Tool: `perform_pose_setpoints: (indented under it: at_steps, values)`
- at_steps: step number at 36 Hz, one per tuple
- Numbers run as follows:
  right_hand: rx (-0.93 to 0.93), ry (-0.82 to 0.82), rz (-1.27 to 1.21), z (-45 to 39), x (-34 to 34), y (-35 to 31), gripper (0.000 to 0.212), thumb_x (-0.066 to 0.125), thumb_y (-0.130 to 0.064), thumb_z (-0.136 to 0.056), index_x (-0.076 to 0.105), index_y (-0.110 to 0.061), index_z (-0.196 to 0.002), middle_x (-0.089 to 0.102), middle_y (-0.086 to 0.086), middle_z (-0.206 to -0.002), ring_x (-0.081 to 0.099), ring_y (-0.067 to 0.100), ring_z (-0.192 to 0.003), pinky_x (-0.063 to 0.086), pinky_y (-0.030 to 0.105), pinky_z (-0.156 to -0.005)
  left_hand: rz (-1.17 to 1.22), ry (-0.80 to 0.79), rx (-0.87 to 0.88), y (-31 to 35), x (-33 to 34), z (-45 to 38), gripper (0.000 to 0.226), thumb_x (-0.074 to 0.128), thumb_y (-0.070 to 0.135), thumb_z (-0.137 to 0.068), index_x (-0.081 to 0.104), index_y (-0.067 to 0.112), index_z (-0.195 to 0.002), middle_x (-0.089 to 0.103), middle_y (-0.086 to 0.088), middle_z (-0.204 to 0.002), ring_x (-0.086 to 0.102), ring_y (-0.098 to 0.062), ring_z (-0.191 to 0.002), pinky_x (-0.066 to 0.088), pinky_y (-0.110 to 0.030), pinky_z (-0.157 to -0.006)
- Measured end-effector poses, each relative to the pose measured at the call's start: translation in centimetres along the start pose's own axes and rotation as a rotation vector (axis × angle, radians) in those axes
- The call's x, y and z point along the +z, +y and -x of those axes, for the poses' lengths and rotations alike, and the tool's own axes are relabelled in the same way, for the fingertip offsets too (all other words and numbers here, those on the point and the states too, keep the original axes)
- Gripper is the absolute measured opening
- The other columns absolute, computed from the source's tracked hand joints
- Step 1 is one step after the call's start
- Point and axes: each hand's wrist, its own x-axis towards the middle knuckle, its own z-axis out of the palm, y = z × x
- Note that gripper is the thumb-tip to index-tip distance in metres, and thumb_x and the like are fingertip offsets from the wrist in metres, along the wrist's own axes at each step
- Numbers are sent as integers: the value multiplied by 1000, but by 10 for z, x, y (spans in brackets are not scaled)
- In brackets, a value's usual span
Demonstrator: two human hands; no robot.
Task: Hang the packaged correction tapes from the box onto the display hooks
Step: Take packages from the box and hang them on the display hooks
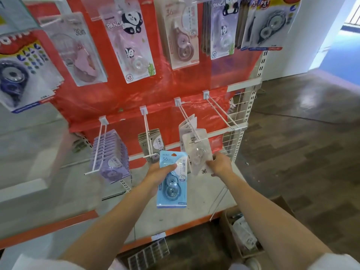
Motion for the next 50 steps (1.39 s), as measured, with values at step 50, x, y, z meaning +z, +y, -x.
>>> perform_pose_setpoints:
  at_steps: [50]
  values:
    - [-425, -55, -223, 55, -95, -88, 20, 71, -34, -85, 64, -20, -95, 70, 4, -99, 66, 24, -95, 51, 47, -93, 223, -76, 386, 142, 58, 19, 16, 60, 21, -93, 65, 11, -105, 68, -8, -105, 65, -27, -95, 52, -42, -92]
